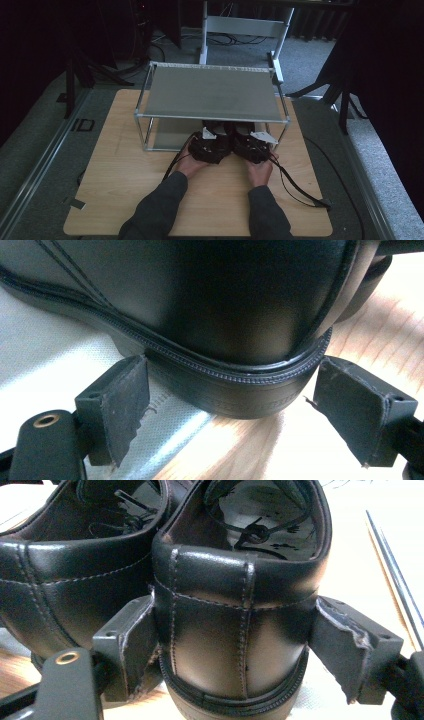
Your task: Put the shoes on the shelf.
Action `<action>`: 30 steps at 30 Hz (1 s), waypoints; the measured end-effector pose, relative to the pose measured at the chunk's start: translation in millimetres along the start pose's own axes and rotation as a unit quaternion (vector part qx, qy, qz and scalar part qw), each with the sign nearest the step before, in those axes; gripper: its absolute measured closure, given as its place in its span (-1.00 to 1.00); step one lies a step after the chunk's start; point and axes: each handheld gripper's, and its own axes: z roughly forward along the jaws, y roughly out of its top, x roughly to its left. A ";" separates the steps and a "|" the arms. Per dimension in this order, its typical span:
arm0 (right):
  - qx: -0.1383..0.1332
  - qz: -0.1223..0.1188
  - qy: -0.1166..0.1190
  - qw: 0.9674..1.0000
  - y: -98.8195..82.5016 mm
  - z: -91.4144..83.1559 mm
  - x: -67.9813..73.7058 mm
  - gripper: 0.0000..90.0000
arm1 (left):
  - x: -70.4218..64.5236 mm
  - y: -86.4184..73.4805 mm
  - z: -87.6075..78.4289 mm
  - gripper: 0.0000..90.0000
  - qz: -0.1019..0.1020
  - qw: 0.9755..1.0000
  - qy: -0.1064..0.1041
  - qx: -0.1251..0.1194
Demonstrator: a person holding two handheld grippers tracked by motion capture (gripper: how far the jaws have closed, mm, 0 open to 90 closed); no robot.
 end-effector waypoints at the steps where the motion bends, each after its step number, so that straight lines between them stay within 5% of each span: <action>1: -0.002 -0.003 0.000 1.000 -0.4 0.0 0.0 -0.51 | 1.6 0.7 0.0 -0.65 0.008 1.000 0.000 0.002; 10: -0.011 -0.006 0.008 1.000 -2.1 0.6 -1.6 -0.50 | 10.7 3.1 1.9 -0.64 0.027 0.999 -0.021 0.007; 17: 0.000 -0.001 0.005 1.000 0.4 -1.9 -2.9 -0.54 | 5.1 -0.4 0.4 -0.62 0.018 1.000 -0.004 -0.001; 23: -0.003 -0.021 0.025 0.999 2.8 -26.0 -11.7 -0.48 | -1.3 -10.5 -11.2 -0.60 0.016 1.000 -0.006 0.004; 30: 0.017 -0.019 0.039 0.999 -2.0 -55.9 -29.3 -0.38 | -6.7 -30.1 -39.4 -0.59 0.013 1.000 -0.012 -0.005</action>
